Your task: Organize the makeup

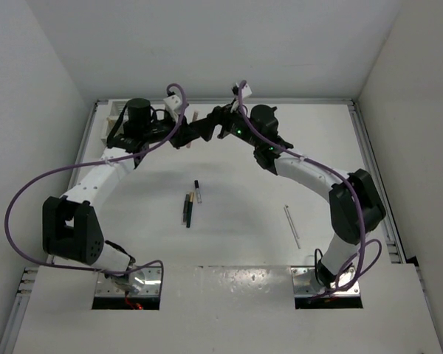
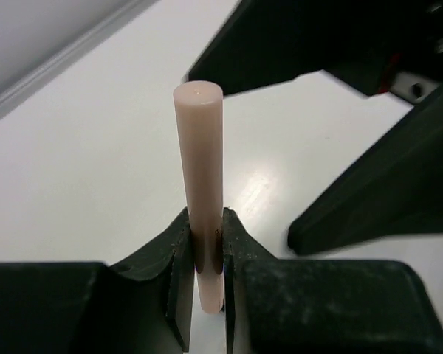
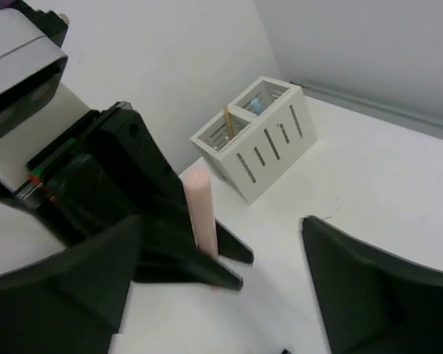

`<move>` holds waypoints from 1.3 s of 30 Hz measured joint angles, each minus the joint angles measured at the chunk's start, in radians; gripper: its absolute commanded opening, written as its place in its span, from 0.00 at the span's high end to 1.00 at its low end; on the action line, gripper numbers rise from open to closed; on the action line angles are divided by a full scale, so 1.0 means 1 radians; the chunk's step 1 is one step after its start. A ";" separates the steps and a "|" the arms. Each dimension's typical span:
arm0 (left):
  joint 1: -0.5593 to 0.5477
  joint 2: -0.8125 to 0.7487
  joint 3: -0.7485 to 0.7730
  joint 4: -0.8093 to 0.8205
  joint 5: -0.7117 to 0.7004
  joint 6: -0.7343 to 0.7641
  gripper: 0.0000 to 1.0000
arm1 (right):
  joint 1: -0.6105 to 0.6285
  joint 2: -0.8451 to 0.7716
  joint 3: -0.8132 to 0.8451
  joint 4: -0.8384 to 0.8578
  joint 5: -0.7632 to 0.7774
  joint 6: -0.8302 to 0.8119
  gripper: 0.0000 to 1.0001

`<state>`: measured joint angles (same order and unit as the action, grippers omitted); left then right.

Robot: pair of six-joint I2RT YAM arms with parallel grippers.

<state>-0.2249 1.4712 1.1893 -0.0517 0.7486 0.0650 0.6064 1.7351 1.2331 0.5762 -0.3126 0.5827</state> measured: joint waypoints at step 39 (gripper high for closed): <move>0.521 0.642 0.309 0.560 -0.230 -0.002 0.54 | -0.283 -0.140 -0.216 -0.469 0.153 -0.271 0.00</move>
<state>0.2958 2.1136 1.4986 0.5083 0.5190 0.0631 0.3233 1.5948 1.0176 0.1074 -0.1600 0.3119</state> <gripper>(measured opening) 0.366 0.996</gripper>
